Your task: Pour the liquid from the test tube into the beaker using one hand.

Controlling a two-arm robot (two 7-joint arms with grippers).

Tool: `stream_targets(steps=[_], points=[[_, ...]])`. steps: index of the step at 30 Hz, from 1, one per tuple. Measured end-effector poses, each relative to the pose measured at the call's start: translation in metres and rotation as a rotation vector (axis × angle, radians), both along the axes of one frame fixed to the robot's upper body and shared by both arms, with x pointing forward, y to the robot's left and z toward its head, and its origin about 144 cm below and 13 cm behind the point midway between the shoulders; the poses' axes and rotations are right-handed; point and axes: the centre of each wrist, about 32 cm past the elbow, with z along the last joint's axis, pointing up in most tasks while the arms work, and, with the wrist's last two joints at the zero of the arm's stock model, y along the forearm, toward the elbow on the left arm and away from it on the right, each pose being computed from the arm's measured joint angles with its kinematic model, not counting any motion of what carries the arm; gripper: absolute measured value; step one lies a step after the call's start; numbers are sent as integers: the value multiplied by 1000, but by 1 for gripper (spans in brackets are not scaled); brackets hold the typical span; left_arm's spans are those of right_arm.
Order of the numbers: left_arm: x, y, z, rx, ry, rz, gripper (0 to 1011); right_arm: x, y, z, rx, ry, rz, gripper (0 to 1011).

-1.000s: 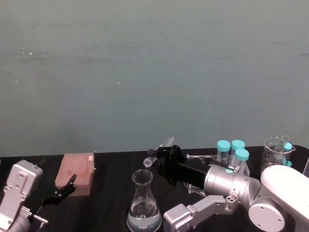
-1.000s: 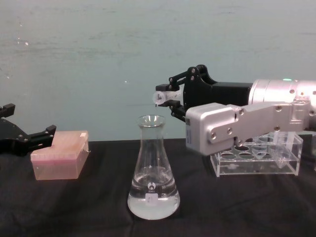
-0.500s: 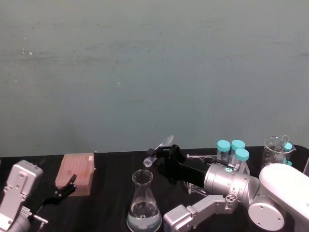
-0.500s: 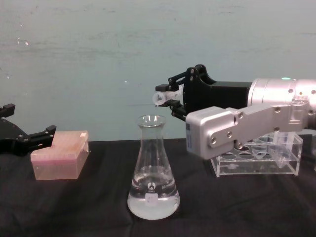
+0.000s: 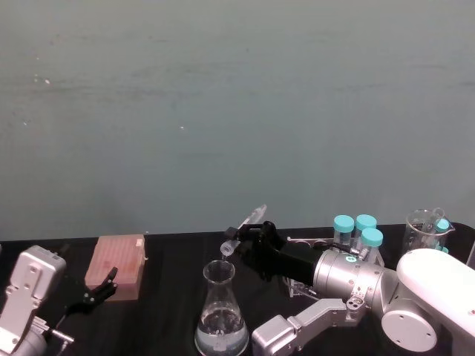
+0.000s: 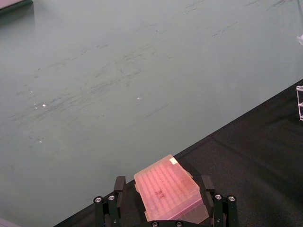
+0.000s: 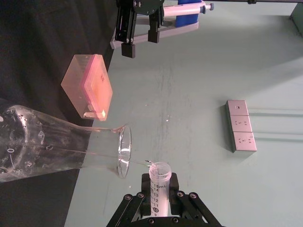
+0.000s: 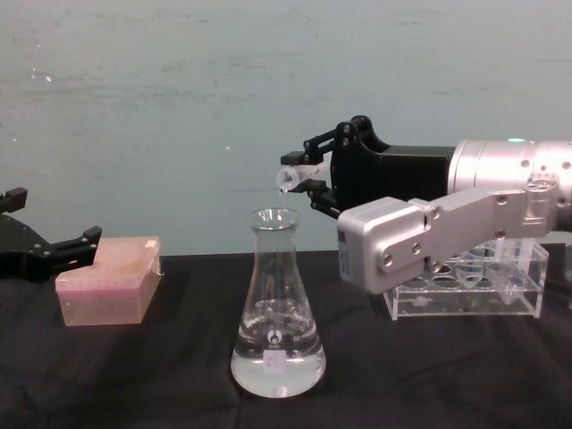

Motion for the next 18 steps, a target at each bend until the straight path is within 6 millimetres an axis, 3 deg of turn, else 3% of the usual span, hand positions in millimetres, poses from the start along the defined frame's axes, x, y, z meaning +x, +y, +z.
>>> stream_targets(steps=[18], points=[[0, 0, 0, 0, 0, 0, 1000, 2, -2, 2, -35, -27, 12, 213]])
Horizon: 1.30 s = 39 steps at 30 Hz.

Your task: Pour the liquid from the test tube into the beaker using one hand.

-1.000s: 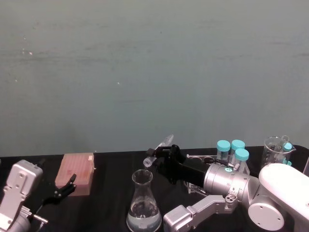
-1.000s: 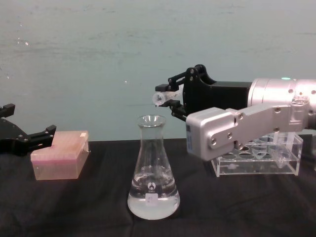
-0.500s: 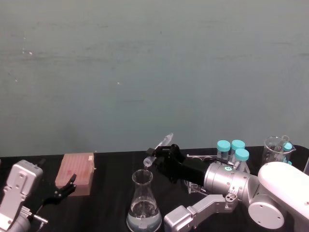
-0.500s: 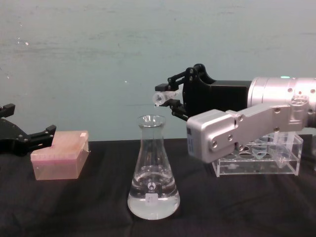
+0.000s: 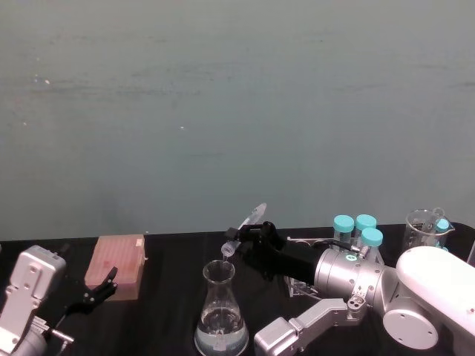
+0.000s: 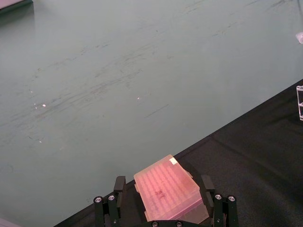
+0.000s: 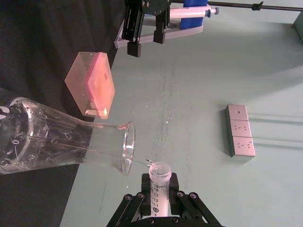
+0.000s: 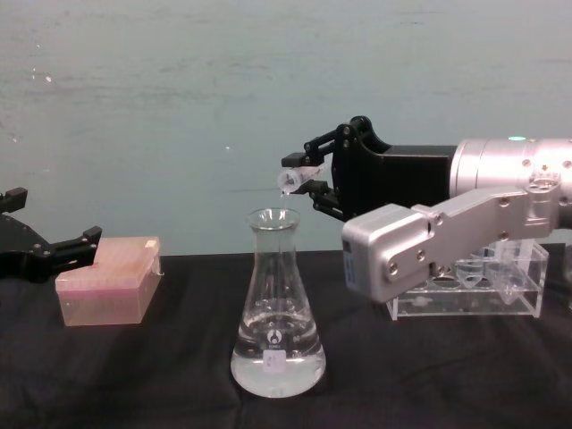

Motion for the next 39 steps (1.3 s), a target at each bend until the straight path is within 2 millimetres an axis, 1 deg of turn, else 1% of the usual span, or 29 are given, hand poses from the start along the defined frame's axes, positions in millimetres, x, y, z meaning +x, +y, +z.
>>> stream_targets(steps=[32, 37, 39], points=[[0, 0, 0, 0, 0, 0, 1000, 1, -1, 1, -28, -26, 18, 213], [0, 0, 0, 0, 0, 0, 1000, 0, -1, 3, 11, -6, 5, 213], [0, 0, 0, 0, 0, 0, 1000, -1, -2, 4, 56, 29, -11, 213]])
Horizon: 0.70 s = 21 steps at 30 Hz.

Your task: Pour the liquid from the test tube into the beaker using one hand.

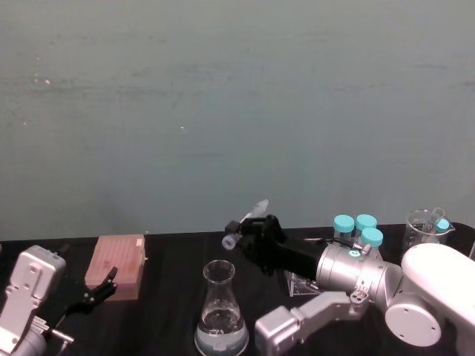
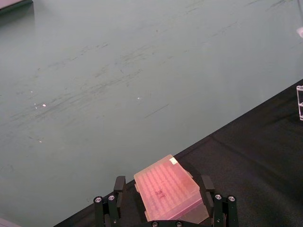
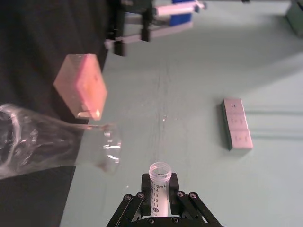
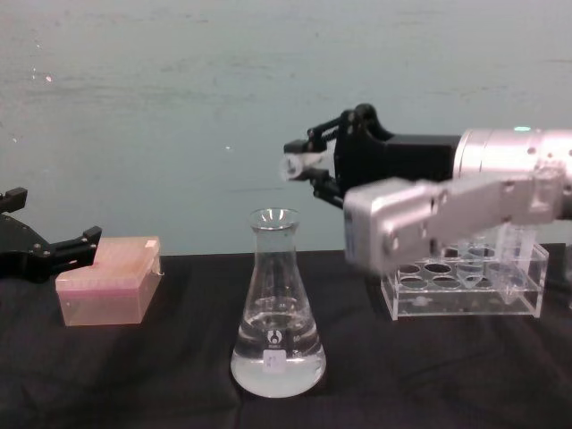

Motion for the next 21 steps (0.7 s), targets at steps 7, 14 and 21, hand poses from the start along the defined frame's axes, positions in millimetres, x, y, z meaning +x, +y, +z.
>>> stream_targets(steps=[7, 14, 21], points=[[0, 0, 0, 0, 0, 0, 1000, 0, -8, 12, 181, 164, -60, 213], [0, 0, 0, 0, 0, 0, 1000, 13, -31, 33, 406, 449, -129, 213], [0, 0, 0, 0, 0, 0, 1000, 32, -63, 50, 600, 742, -171, 212]])
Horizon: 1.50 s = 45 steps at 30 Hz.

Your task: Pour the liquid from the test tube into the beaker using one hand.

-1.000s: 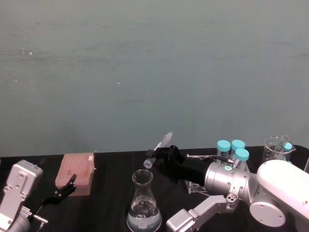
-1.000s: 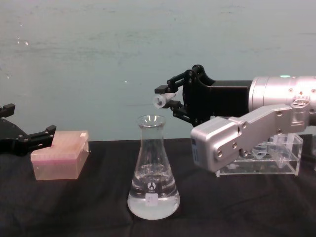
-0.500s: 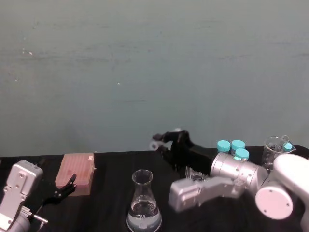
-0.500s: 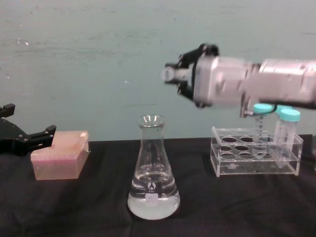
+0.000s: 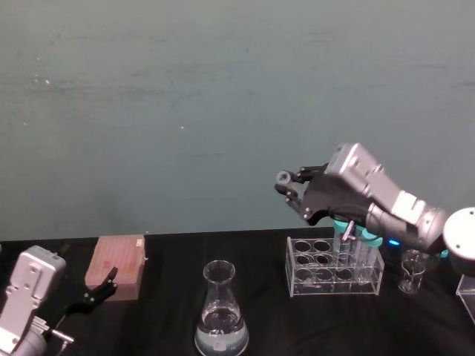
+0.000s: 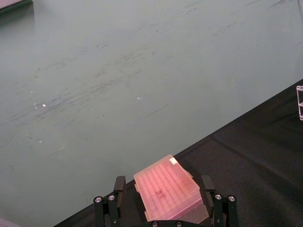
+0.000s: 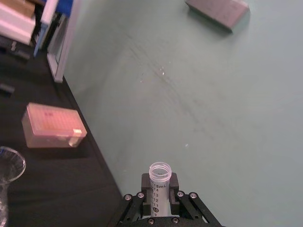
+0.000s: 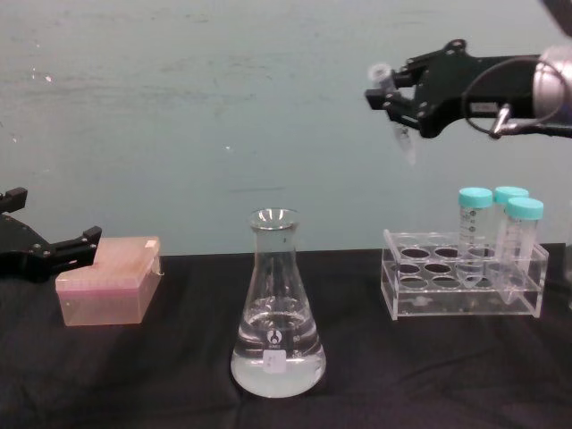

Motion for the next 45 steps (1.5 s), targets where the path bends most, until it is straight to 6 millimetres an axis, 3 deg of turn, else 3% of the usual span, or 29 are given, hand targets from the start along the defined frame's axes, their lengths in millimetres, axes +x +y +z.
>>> stream_targets(steps=[12, 45], points=[[0, 0, 0, 0, 0, 0, 1000, 16, -28, -3, 154, 235, 16, 213], [0, 0, 0, 0, 0, 0, 1000, 27, -21, -39, 113, 339, 44, 213]])
